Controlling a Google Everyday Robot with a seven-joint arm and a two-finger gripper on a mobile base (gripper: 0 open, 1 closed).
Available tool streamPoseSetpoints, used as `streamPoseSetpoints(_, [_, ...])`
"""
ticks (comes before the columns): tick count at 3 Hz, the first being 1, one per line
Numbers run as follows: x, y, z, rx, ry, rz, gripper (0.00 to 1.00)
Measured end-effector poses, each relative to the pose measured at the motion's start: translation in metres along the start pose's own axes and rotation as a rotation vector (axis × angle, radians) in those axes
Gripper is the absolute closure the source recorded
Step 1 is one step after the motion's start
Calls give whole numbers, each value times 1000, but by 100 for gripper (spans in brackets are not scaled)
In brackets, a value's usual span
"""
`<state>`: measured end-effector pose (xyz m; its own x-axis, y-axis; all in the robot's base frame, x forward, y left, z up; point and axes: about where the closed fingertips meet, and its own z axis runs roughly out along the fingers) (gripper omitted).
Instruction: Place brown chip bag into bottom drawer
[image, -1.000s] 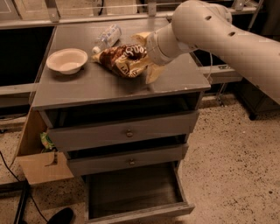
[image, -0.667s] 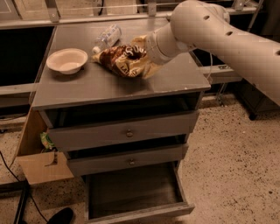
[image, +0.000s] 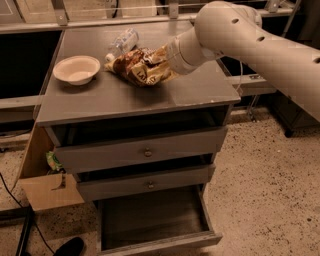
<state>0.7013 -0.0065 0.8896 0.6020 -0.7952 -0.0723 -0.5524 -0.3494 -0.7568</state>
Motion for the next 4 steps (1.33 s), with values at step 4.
streamPoseSetpoints(4, [-6, -13, -12, 12, 9, -29, 100])
